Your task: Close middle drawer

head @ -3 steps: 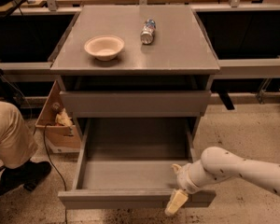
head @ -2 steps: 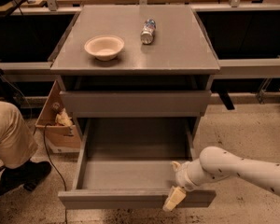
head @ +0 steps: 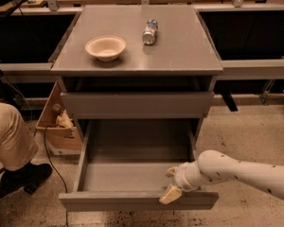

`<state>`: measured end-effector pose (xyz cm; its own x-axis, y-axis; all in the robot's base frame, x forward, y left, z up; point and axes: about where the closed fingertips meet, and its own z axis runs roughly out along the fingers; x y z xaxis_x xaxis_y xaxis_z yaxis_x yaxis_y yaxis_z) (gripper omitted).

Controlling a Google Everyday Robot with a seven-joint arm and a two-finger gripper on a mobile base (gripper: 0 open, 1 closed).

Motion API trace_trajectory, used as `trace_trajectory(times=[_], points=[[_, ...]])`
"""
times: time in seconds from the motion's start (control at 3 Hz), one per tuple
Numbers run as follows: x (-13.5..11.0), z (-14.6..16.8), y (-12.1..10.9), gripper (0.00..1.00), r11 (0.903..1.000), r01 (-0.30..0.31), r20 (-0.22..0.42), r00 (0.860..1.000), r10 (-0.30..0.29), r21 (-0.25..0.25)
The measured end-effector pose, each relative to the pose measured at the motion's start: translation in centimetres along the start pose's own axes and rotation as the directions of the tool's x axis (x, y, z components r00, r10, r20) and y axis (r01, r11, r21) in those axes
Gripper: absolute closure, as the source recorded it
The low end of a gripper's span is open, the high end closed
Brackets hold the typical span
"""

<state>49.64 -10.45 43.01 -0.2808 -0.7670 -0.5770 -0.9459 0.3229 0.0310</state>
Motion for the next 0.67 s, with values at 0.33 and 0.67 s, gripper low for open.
trace_trajectory(times=[0.33, 0.67], points=[[-1.3, 0.4, -1.2, 0.47, 0.9995, 0.012, 0.01, 1.0, -0.012, 0.029], [-3.2, 0.0, -3.3, 0.32, 0.9971, 0.037, 0.018, 0.999, -0.039, 0.066]])
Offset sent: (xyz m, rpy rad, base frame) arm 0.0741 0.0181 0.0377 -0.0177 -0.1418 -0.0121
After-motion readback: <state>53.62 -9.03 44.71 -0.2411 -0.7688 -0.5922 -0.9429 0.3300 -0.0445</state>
